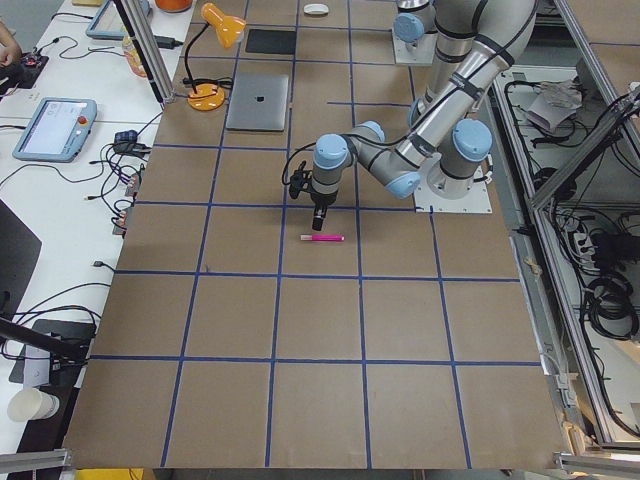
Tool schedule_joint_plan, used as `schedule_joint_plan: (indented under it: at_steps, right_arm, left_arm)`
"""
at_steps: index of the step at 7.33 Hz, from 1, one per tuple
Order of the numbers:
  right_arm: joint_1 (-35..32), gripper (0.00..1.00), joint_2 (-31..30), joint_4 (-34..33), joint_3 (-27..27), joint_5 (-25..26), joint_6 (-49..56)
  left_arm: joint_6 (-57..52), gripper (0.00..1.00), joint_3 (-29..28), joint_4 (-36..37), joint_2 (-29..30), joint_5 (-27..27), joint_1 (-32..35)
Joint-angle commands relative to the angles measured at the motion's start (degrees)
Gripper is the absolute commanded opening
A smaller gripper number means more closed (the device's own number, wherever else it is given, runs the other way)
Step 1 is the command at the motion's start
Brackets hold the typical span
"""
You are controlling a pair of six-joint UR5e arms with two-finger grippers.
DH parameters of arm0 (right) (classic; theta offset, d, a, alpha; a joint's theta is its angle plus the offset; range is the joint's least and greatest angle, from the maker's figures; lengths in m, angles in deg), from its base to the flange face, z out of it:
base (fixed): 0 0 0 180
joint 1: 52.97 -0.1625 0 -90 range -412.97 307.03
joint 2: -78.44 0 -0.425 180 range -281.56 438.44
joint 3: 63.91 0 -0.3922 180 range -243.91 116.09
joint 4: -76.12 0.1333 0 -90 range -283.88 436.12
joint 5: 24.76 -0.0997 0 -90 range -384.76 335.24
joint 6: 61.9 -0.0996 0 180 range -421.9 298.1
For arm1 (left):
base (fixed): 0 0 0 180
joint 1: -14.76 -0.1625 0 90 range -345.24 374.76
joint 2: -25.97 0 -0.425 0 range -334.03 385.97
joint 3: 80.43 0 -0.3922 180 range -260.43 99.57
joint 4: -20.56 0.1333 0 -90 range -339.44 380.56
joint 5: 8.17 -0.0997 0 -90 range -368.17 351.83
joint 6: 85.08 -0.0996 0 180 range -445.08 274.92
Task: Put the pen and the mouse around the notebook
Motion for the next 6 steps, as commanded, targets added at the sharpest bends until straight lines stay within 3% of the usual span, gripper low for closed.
schedule_joint_plan:
  at_steps: [1, 2, 3, 4, 5, 6]
  right_arm:
    - [0.0, 1.0, 0.1, -7.2, -5.6, 0.1, 0.1]
    - [0.0, 1.0, 0.2, -7.6, -5.7, 0.1, 0.6]
    - [0.0, 1.0, 1.5, -7.7, -5.7, 0.1, 0.6]
    - [0.0, 1.0, 3.0, -8.1, -5.0, 0.2, 0.6]
    - [0.0, 1.0, 3.2, -10.8, -5.6, 0.2, 0.5]
    - [0.0, 1.0, 3.2, -11.3, -5.6, 0.5, 0.5]
  left_arm:
    - [0.1, 1.0, 0.0, 5.8, 3.1, -0.6, -0.1]
    - [0.1, 1.0, 0.0, 5.9, 3.5, -0.6, -0.2]
    - [0.1, 0.89, 0.0, 5.9, 3.6, -0.4, -0.2]
    - [0.1, 0.7, -0.1, 5.6, 3.6, -0.4, -0.3]
    - [0.1, 0.42, 0.0, 5.3, 3.7, -0.2, -1.1]
    - [0.1, 0.23, 0.4, 5.3, 3.7, 0.0, -1.7]
